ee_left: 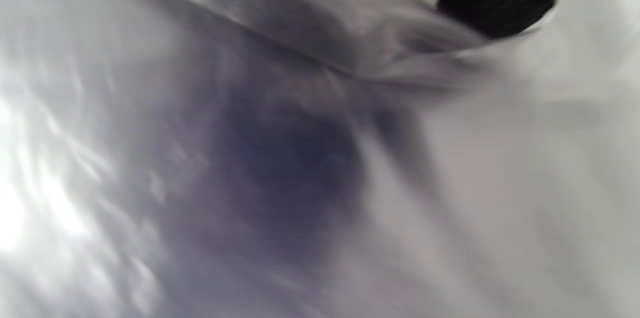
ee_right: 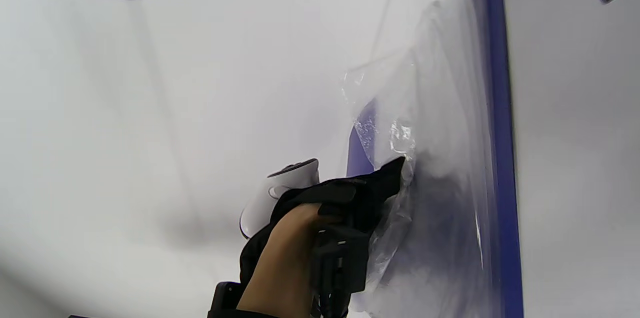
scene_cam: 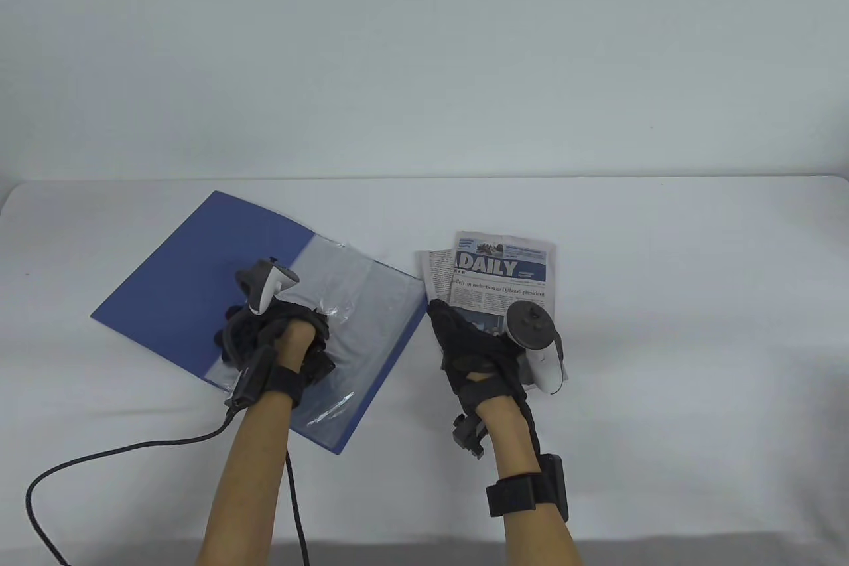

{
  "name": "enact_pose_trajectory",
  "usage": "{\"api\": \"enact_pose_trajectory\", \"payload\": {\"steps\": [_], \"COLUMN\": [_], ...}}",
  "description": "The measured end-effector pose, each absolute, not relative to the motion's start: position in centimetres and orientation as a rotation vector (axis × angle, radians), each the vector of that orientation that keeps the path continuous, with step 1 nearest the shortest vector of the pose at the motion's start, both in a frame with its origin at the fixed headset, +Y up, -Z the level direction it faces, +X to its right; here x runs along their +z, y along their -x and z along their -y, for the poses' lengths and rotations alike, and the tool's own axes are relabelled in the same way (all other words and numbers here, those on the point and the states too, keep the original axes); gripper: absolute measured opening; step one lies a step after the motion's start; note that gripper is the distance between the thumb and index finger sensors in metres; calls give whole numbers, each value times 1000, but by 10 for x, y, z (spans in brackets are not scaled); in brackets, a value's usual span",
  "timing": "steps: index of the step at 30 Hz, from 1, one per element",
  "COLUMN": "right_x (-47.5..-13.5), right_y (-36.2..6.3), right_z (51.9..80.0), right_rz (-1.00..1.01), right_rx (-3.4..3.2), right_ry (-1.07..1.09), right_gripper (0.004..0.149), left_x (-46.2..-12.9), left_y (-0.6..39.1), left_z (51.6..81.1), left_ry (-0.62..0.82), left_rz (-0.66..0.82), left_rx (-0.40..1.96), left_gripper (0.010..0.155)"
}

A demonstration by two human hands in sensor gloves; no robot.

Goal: Insert newspapers into folder

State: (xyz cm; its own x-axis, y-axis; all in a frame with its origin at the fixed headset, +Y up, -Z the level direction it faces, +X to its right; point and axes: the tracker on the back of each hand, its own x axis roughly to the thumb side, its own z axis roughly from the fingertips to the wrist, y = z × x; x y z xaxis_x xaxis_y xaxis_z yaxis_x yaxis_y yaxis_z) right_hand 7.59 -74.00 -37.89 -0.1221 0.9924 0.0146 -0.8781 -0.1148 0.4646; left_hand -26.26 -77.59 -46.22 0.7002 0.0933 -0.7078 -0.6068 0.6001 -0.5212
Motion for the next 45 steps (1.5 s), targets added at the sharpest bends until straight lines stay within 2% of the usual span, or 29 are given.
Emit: {"api": "enact_pose_trajectory", "payload": {"steps": [4, 10, 15, 17, 19, 21, 26, 29, 30, 32, 34, 36, 38, 40, 45], "right_x": [-378, -376, -375, -374, -374, -375, -375, -376, -377, -378, -378, -377, -375, -373, -370], "right_y": [-70, -70, -70, -70, -70, -70, -72, -75, -76, -76, -76, -77, -78, -78, -75], "right_z": [743, 738, 743, 744, 744, 743, 743, 741, 741, 741, 741, 739, 737, 734, 728], "right_rz": [-425, -415, -427, -431, -435, -431, -419, -402, -399, -398, -404, -396, -380, -370, -368], "right_rx": [1648, 1654, 1661, 1663, 1670, 1676, 1663, 1658, 1656, 1654, 1655, 1657, 1657, 1659, 1701], "right_ry": [-384, -402, -388, -386, -388, -393, -402, -398, -393, -391, -393, -397, -401, -409, -434], "right_gripper": [75, 75, 75, 76, 75, 75, 75, 75, 75, 75, 75, 75, 75, 75, 75], "left_x": [-459, -450, -442, -441, -441, -441, -439, -433, -429, -424, -414, -402, -392, -389, -381], "left_y": [271, 275, 277, 278, 282, 285, 277, 271, 266, 256, 241, 232, 225, 222, 210], "left_z": [783, 776, 779, 781, 787, 791, 786, 771, 759, 743, 731, 729, 731, 729, 720], "left_ry": [898, 908, 947, 956, 963, 917, 848, 831, 780, 738, 872, 1059, 1104, 1040, 740], "left_rz": [-581, -462, -354, -314, -258, -229, -179, -9, 67, 137, 220, 172, 151, 95, 43], "left_rx": [534, 405, 422, 486, 647, 773, 727, 860, 919, 900, 829, 781, 766, 680, 600], "left_gripper": [116, 118, 116, 112, 105, 99, 96, 92, 88, 72, 64, 56, 58, 61, 61]}}
